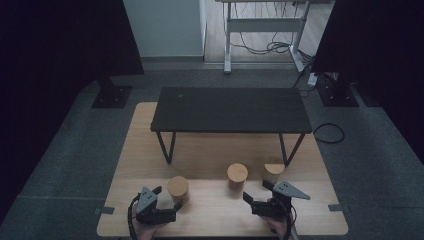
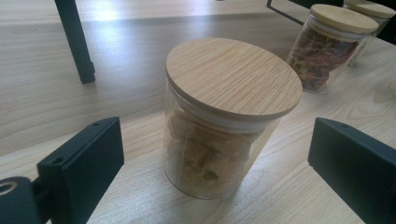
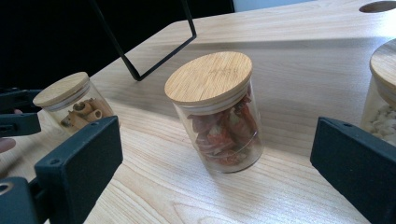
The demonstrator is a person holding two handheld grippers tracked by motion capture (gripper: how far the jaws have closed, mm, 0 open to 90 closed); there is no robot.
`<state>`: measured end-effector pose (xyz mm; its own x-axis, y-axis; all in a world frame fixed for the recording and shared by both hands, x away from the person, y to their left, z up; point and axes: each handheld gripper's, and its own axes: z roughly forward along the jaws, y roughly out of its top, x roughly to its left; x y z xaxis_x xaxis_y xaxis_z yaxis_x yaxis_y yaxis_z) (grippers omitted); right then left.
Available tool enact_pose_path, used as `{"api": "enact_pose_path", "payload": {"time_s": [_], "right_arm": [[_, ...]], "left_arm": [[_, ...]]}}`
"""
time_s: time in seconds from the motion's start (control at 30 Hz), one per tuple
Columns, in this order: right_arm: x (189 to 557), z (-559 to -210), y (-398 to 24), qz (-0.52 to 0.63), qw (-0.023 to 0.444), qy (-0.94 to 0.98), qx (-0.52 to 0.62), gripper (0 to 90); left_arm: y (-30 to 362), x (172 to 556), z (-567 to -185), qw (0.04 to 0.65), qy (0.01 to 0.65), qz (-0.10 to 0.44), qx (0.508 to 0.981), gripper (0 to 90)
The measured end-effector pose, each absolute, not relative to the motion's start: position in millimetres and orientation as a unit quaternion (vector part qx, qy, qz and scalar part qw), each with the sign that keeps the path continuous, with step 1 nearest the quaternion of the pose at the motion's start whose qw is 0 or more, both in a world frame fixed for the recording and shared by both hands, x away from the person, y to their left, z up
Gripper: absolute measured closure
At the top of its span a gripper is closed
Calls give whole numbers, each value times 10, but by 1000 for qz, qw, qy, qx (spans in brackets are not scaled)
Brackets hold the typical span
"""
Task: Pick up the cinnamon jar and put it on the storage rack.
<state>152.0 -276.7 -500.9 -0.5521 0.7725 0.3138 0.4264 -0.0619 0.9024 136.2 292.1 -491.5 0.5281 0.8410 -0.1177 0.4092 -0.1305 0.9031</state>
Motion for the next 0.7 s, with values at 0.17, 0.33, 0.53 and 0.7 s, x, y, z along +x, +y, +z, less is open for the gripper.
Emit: {"api": "enact_pose_path", "payload": {"time_s": [0.17, 0.33, 0.53, 0.7], "right_arm": [[1531, -5017, -2749, 571, 147, 671, 450, 19], [1530, -5021, -2730, 566, 150, 673, 452, 33], [1484, -5024, -2697, 568, 163, 669, 451, 44], [1508, -5035, -2686, 563, 159, 674, 451, 44]], "left_arm": [[2918, 1393, -4929, 493, 439, 219, 719, 30], [2893, 1418, -4938, 488, 437, 219, 723, 30], [2873, 1444, -4953, 486, 438, 219, 724, 30], [2817, 1469, -4963, 481, 439, 224, 725, 30]]}}
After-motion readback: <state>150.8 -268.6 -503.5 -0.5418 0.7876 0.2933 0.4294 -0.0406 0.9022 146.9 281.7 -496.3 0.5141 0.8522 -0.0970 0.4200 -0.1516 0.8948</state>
